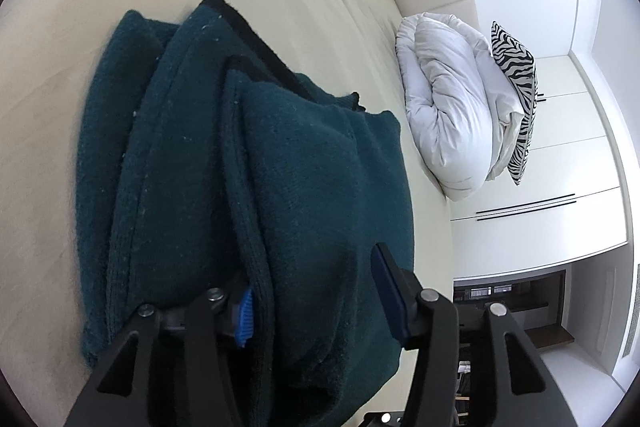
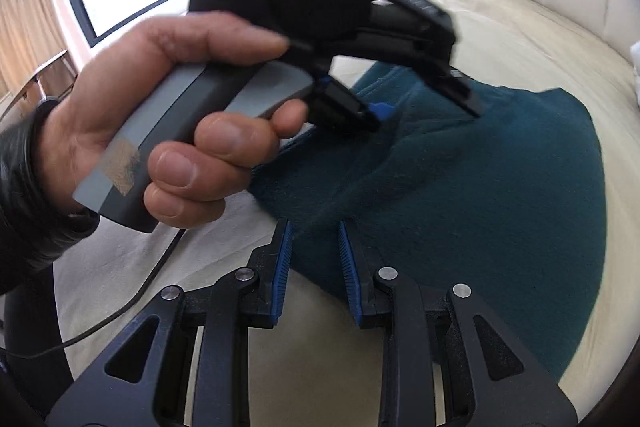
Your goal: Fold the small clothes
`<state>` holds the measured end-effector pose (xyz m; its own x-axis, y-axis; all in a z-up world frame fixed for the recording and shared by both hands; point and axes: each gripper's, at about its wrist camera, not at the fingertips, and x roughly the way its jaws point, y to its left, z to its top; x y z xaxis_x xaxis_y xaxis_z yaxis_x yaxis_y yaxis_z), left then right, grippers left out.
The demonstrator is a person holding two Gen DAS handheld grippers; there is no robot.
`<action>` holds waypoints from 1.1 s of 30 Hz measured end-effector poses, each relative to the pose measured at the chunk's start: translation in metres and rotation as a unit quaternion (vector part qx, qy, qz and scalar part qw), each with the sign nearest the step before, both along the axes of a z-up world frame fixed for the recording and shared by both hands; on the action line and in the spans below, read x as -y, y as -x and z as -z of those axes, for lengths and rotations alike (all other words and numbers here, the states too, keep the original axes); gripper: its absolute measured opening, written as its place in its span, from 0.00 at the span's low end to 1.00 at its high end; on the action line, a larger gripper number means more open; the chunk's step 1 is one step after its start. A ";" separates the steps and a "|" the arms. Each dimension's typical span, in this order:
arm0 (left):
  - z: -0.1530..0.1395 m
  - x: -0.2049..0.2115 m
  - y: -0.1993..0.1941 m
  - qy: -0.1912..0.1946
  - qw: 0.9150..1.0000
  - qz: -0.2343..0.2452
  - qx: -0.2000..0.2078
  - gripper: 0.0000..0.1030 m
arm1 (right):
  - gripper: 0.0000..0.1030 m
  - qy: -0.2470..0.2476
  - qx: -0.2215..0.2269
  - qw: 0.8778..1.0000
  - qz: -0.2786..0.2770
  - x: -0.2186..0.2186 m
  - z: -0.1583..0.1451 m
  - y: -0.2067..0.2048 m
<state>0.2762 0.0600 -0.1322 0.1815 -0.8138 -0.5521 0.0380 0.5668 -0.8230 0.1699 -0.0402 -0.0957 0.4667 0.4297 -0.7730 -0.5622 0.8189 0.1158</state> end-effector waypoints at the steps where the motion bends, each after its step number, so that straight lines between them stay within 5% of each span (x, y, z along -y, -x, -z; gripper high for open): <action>1: 0.001 0.000 0.000 0.003 1.000 0.000 -0.002 0.54 | 0.24 -0.001 -0.001 1.000 -0.007 -0.002 0.002 0.001; 10: 0.001 0.006 -0.001 0.009 1.000 0.004 0.000 0.51 | 0.21 -0.014 -0.040 0.998 -0.051 0.005 0.017 0.010; 15: -0.001 0.008 0.000 -0.040 0.999 0.002 0.013 0.17 | 0.21 -0.098 -0.039 0.994 -0.021 0.048 -0.006 0.023; 18: 0.002 0.004 0.000 -0.033 0.999 -0.008 0.011 0.17 | 0.22 -0.138 -0.032 0.990 0.016 0.085 -0.019 0.027; 22: -0.001 -0.008 0.001 -0.015 0.999 -0.034 0.021 0.21 | 0.23 -0.175 -0.014 0.981 0.078 0.136 -0.033 0.024; 23: 0.000 -0.016 0.002 -0.007 0.998 -0.052 0.020 0.36 | 0.23 -0.174 -0.012 0.981 0.089 0.145 -0.035 0.033; 25: 0.000 -0.028 0.006 0.032 0.997 -0.066 0.023 0.43 | 0.23 -0.169 -0.003 0.979 0.113 0.167 -0.039 0.028; 30: 0.001 -0.023 0.012 0.041 0.998 -0.048 0.029 0.51 | 0.24 -0.122 0.001 0.984 0.133 0.152 -0.042 0.001; 32: 0.004 -0.023 0.012 0.054 0.997 -0.048 0.024 0.51 | 0.34 -0.087 -0.004 0.988 0.127 0.137 -0.043 -0.013; 33: 0.006 -0.024 0.012 0.064 0.997 -0.050 0.020 0.51 | 0.49 -0.074 -0.008 0.990 0.116 0.125 -0.044 -0.020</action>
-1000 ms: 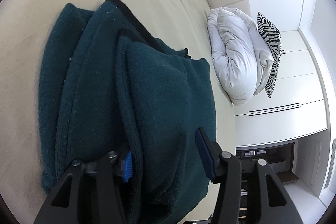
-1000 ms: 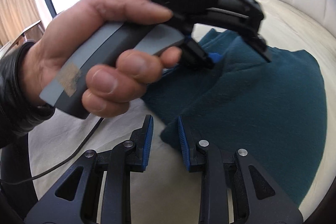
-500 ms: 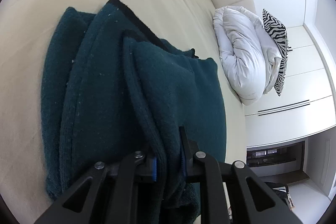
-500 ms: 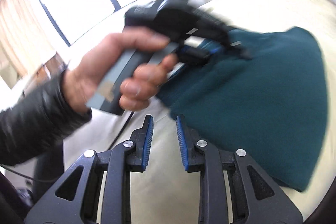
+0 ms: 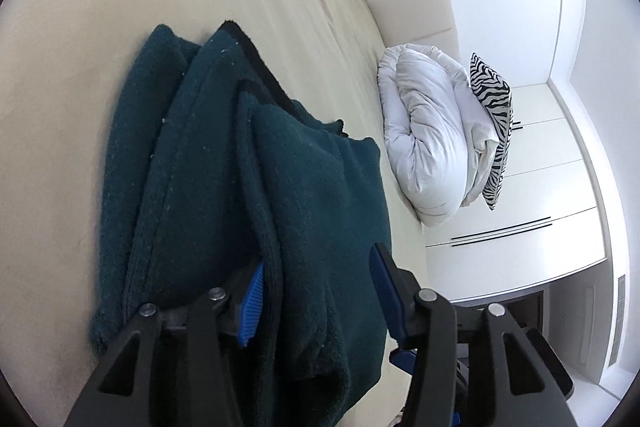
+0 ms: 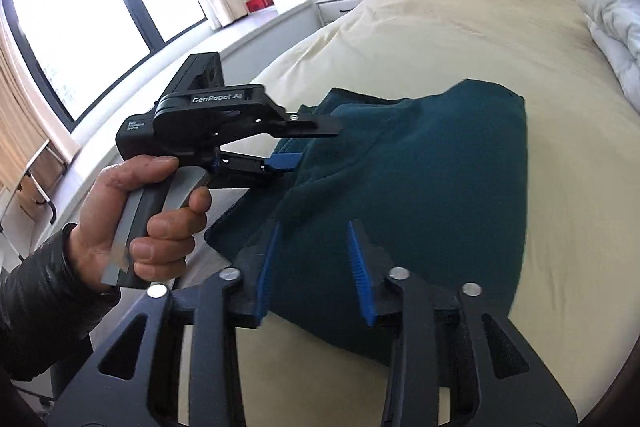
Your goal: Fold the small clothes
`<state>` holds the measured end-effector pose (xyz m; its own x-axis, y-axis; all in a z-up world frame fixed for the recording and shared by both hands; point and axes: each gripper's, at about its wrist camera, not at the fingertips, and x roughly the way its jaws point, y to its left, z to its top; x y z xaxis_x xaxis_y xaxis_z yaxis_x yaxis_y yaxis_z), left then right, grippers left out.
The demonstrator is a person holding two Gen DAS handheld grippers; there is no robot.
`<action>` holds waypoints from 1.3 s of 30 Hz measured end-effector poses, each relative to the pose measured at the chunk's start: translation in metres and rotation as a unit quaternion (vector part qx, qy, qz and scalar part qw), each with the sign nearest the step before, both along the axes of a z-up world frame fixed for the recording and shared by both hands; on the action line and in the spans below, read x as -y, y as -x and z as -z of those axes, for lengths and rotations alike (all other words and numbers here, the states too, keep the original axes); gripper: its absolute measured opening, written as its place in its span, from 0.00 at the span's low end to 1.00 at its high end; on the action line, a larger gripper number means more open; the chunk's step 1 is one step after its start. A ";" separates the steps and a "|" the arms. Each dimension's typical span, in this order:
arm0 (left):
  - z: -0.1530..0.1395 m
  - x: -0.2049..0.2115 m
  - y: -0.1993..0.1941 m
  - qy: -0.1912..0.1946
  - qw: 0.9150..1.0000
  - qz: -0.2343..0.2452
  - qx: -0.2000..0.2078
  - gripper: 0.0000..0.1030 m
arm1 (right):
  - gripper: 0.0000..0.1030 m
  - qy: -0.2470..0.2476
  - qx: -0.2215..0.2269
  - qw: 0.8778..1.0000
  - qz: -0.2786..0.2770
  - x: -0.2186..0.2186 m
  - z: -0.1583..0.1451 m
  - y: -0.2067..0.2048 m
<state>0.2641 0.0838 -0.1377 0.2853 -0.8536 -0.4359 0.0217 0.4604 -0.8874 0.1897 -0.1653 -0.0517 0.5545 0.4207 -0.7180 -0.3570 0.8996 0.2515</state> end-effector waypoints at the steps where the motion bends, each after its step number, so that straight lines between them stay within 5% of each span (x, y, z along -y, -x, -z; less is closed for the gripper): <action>1: 0.002 -0.002 -0.001 0.013 1.000 -0.002 -0.004 0.51 | 0.53 0.021 0.002 1.000 -0.006 -0.011 -0.001 -0.006; 6: 0.015 -0.018 -0.004 0.090 0.996 -0.012 -0.023 0.51 | 0.54 0.092 -0.013 0.995 -0.029 -0.055 0.005 -0.035; 10: 0.016 -0.021 -0.004 0.114 0.993 -0.014 -0.028 0.51 | 0.53 0.133 -0.042 0.990 -0.034 -0.081 0.021 -0.052; 13: 0.017 -0.025 -0.002 0.123 0.992 -0.013 -0.023 0.51 | 0.32 0.139 -0.063 0.988 -0.029 -0.085 0.031 -0.064; 20: 0.019 -0.024 -0.008 0.139 0.989 -0.020 -0.036 0.53 | 0.13 0.108 -0.050 0.993 -0.006 -0.073 0.021 -0.071; 24: 0.022 -0.026 -0.010 0.154 0.987 -0.024 -0.045 0.53 | 0.04 0.034 -0.005 0.999 -0.018 -0.075 -0.006 -0.072; 26: 0.021 -0.025 -0.011 0.150 0.987 -0.024 -0.047 0.54 | 0.04 0.038 -0.017 0.999 -0.027 -0.083 0.003 -0.076; 29: 0.017 -0.018 -0.012 0.135 0.990 -0.015 -0.043 0.57 | 0.08 0.058 -0.109 0.992 -0.036 -0.089 0.048 -0.088; 34: 0.012 -0.006 -0.016 0.100 0.994 0.000 -0.047 0.58 | 0.09 -0.029 -0.067 0.997 -0.034 -0.061 0.026 -0.064; 39: 0.001 0.018 -0.017 0.002 0.999 0.029 -0.035 0.53 | 0.12 -0.054 -0.039 0.998 -0.002 -0.003 0.010 -0.030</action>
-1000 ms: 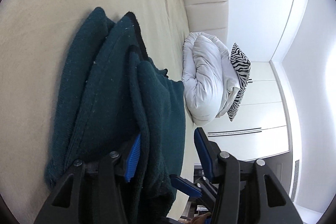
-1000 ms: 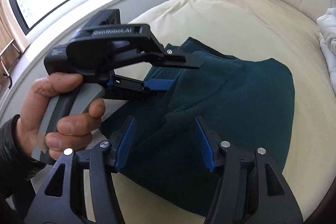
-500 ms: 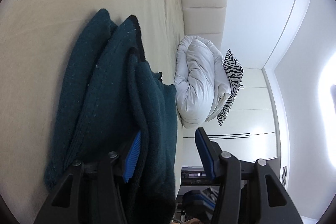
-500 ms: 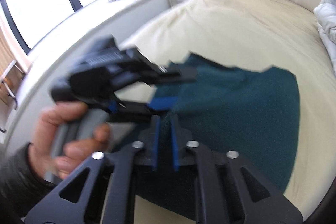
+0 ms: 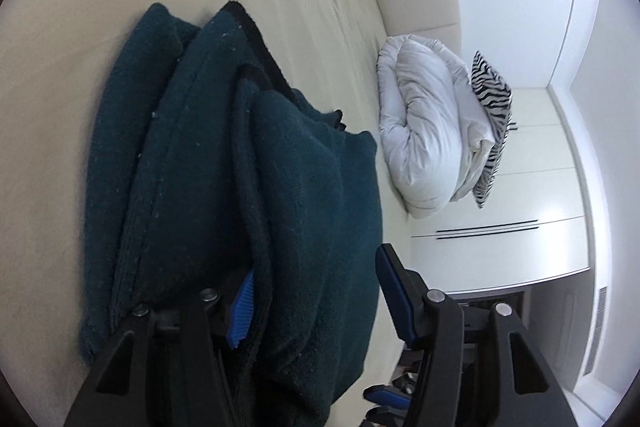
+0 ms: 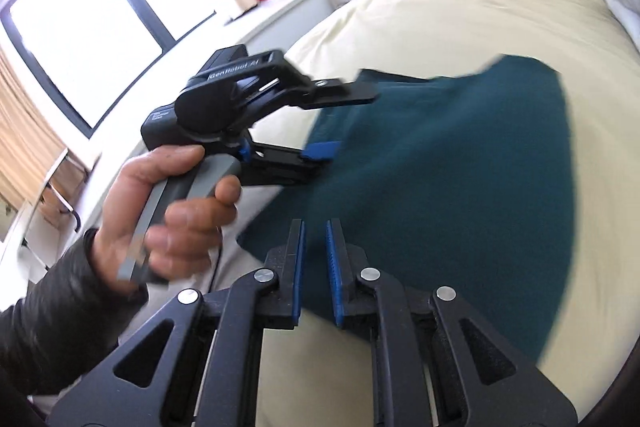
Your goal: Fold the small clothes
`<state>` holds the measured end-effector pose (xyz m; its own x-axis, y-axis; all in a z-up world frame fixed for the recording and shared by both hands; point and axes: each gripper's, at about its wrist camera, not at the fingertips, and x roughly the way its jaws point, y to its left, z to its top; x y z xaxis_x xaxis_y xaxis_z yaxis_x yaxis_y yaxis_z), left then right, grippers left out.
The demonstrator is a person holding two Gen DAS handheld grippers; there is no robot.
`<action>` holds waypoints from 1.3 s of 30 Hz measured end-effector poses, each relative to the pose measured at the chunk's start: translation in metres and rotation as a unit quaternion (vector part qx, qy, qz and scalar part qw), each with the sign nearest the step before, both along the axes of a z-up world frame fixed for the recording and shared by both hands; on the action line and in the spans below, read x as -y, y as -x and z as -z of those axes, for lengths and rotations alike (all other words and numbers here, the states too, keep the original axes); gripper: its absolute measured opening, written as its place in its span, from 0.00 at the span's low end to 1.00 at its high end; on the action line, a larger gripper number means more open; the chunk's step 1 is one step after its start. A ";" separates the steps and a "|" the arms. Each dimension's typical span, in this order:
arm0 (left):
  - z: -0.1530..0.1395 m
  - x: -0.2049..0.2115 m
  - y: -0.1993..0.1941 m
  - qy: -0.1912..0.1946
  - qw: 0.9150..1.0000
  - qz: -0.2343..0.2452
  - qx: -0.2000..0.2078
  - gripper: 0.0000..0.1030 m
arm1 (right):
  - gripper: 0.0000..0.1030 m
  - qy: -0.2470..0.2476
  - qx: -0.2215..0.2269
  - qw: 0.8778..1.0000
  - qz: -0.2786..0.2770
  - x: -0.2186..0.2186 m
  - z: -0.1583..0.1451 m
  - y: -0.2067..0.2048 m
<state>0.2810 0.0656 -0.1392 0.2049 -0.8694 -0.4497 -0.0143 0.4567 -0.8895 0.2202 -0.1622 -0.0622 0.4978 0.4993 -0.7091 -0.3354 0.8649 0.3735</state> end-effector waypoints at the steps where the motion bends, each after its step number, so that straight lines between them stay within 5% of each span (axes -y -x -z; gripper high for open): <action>1: -0.001 0.006 0.000 -0.023 1.000 0.007 0.001 0.50 | 0.13 0.010 0.004 1.000 0.011 0.013 0.003 0.009; 3: 0.000 0.015 -0.001 -0.064 0.998 0.016 0.003 0.27 | 0.14 0.023 0.004 0.999 0.027 0.031 0.007 0.024; 6: 0.001 0.017 -0.003 -0.076 0.997 0.011 0.004 0.15 | 0.14 0.008 -0.008 0.999 0.053 0.058 0.014 0.048; 13: -0.017 0.010 -0.006 -0.102 0.994 0.009 0.036 0.12 | 0.14 0.004 0.004 0.998 0.070 0.071 0.015 0.065; 20: -0.039 -0.029 -0.010 -0.122 0.990 -0.008 0.066 0.12 | 0.14 0.085 0.030 0.995 0.038 0.030 0.029 0.039; 25: -0.005 -0.043 -0.010 -0.135 0.990 0.001 0.031 0.12 | 0.14 0.108 0.013 0.994 0.012 0.001 0.044 0.017; 27: 0.006 -0.054 -0.005 -0.099 0.995 -0.016 0.022 0.12 | 0.15 0.103 -0.002 0.995 0.010 -0.005 0.050 0.013; 35: -0.017 -0.072 -0.004 -0.095 0.994 -0.032 0.052 0.11 | 0.17 0.089 -0.001 0.996 -0.002 -0.012 0.047 0.025; 39: 0.015 -0.065 -0.003 -0.116 0.993 -0.010 0.018 0.14 | 0.17 0.090 -0.004 0.996 -0.001 -0.013 0.053 0.026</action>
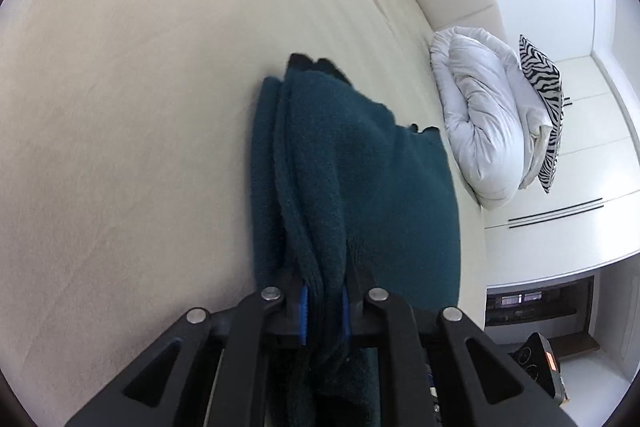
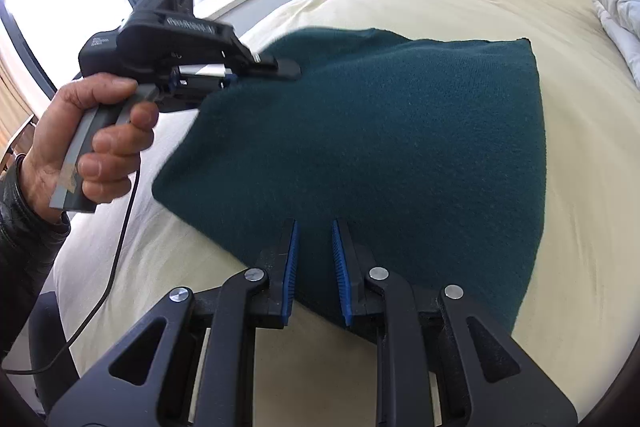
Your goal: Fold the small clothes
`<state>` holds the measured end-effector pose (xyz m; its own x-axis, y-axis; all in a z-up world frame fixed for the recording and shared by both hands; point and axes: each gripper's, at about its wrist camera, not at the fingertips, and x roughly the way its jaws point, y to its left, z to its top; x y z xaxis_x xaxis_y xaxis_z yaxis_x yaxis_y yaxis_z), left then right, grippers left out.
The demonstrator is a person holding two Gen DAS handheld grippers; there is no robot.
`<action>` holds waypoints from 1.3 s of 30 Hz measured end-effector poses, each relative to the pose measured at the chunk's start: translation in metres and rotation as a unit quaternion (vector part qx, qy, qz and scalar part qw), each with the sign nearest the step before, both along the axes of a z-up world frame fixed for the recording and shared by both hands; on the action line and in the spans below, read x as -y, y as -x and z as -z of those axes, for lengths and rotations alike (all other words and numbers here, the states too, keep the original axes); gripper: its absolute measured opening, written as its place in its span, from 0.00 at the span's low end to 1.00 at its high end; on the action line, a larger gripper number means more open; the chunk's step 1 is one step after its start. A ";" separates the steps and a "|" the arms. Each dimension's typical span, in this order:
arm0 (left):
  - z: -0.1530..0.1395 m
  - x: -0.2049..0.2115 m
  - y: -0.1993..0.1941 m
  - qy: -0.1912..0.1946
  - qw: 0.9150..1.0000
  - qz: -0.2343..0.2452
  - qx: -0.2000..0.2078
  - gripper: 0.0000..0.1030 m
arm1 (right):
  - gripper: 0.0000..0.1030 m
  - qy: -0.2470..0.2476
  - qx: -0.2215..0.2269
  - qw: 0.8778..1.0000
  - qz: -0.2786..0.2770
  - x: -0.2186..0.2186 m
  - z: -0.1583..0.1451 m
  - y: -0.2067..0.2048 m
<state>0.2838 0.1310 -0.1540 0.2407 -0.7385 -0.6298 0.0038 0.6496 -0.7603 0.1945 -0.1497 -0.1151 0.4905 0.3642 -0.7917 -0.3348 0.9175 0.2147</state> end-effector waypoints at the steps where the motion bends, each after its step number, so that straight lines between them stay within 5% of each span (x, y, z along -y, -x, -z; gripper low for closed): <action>1: 0.002 -0.005 0.001 0.017 1.000 -0.010 -0.004 0.14 | 0.17 0.001 -0.006 1.000 0.003 -0.001 0.005 -0.001; 3: -0.001 -0.014 0.005 0.027 0.999 -0.031 -0.003 0.15 | 0.18 -0.006 -0.012 1.000 0.005 0.002 0.012 -0.002; 8: -0.048 -0.024 0.024 -0.049 0.994 -0.073 0.070 0.17 | 0.19 -0.063 -0.006 0.998 0.016 0.028 -0.004 0.006; 13: -0.095 0.015 0.052 -0.125 0.977 -0.035 0.167 0.23 | 0.20 -0.112 0.014 0.993 0.045 0.059 -0.024 0.011; 16: -0.086 0.051 0.064 -0.166 0.969 0.008 0.183 0.26 | 0.20 -0.138 0.005 0.989 0.053 0.072 -0.024 0.006; 19: -0.055 0.058 0.058 -0.200 0.967 0.004 0.155 0.26 | 0.20 -0.164 -0.007 0.984 0.063 0.082 -0.017 0.003; 21: -0.036 0.042 0.056 -0.197 0.970 -0.013 0.144 0.06 | 0.20 -0.170 -0.022 0.983 0.067 0.089 -0.011 -0.009; 24: -0.031 0.032 0.059 -0.183 0.971 -0.015 0.151 0.06 | 0.20 -0.175 -0.051 0.980 0.076 0.093 0.001 -0.014; 31: -0.029 0.034 0.062 -0.178 0.970 -0.016 0.162 0.06 | 0.20 -0.272 -0.065 0.958 0.065 0.106 0.010 -0.018; 39: -0.024 0.027 0.061 -0.153 0.975 -0.006 0.158 0.06 | 0.19 -0.277 -0.099 0.954 0.060 0.138 0.047 -0.012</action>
<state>0.2228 0.1042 -0.1303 0.4663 -0.5236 -0.7130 0.1983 0.8474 -0.4926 0.2067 -0.2874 -0.1617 0.4162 0.7041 -0.5753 -0.1379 0.6743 0.7255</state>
